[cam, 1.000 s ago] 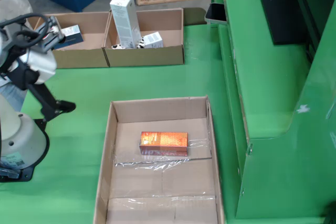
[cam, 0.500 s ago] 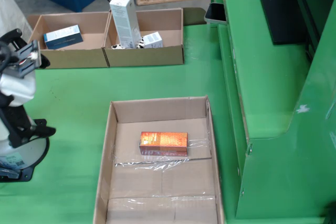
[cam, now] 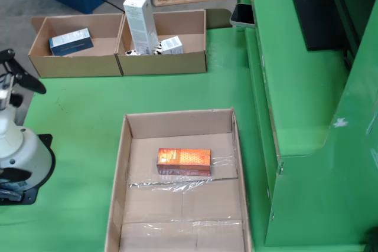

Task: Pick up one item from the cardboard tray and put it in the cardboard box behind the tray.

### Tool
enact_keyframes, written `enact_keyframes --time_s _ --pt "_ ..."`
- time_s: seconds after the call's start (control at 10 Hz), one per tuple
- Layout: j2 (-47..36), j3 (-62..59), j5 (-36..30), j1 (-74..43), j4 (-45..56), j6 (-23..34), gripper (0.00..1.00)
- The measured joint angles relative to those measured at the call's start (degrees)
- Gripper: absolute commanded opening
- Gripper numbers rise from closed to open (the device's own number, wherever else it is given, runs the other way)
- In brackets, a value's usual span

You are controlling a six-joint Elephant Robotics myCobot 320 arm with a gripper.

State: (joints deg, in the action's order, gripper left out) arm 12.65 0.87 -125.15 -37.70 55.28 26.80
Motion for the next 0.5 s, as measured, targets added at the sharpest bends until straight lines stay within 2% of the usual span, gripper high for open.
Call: enact_keyframes --time_s 0.5 --pt "0.0 0.0 0.0 -3.43 0.0 0.0 1.0"
